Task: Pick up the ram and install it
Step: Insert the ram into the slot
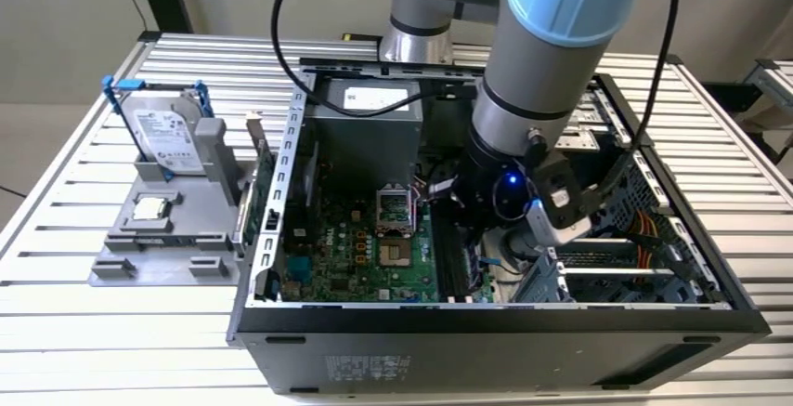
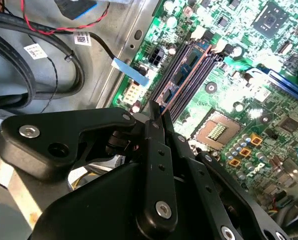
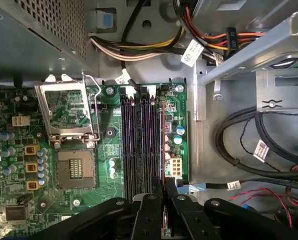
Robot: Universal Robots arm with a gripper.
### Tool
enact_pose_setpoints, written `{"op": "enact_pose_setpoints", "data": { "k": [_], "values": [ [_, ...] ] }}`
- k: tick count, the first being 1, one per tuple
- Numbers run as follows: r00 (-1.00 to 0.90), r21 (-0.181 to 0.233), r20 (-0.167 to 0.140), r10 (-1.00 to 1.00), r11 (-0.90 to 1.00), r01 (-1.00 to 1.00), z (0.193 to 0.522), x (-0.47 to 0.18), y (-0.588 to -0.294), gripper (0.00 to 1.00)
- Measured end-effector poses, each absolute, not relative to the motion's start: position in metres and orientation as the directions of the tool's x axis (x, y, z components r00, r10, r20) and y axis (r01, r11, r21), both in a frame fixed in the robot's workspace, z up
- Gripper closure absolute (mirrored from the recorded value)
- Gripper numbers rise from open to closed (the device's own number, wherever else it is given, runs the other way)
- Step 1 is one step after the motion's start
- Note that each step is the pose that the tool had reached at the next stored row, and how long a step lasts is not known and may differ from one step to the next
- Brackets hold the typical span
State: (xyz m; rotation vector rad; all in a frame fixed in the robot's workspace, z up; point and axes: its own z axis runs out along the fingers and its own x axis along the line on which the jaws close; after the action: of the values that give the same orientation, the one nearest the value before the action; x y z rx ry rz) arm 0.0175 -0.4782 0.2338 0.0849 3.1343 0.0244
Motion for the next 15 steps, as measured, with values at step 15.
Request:
{"op": "enact_pose_setpoints", "data": {
  "k": [15],
  "values": [
    [-1.0,0.016,-0.006,0.019,1.0,0.019,0.2241,0.0163,-0.477,1.0]
  ]
}}
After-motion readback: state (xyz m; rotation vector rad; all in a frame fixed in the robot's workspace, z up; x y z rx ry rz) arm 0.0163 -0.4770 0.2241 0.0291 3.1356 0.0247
